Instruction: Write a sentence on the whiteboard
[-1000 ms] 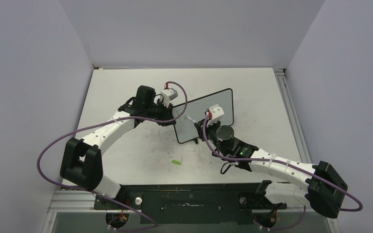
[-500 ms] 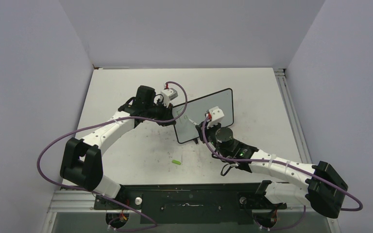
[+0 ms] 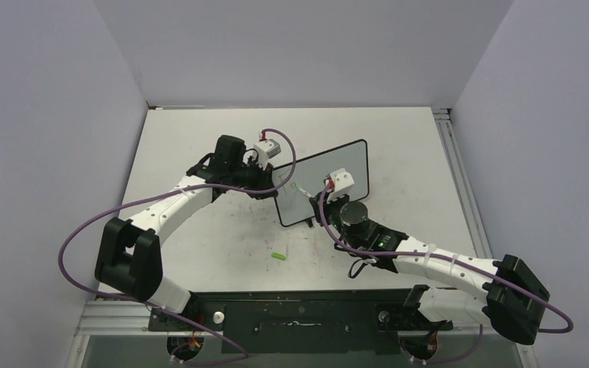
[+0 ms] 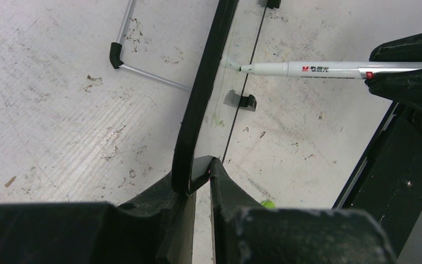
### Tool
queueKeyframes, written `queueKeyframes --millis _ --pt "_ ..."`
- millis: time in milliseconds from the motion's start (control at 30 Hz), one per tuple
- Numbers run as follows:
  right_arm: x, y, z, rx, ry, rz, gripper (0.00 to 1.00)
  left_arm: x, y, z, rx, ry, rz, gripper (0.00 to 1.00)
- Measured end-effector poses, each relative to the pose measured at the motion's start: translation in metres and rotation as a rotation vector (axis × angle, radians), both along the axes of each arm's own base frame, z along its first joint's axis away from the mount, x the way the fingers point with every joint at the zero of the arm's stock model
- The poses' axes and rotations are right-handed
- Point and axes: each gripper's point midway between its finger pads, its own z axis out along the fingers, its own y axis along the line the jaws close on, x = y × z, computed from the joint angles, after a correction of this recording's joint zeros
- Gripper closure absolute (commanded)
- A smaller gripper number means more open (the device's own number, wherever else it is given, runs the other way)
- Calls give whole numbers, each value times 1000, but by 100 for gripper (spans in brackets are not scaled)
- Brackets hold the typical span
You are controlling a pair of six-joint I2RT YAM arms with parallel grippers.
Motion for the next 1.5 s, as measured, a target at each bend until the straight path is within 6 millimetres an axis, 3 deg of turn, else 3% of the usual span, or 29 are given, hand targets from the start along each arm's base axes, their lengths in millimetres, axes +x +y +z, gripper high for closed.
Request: queueKeyframes --millis 767,1133,1500 --pt "-8 -14 27 -23 -66 -38 95 -1 0 0 4 -2 -7 100" --pt "9 -30 32 10 -56 -41 95 -1 0 0 5 -3 -8 100" --pt "6 -19 28 26 -33 43 95 -1 0 0 5 -3 -8 100"
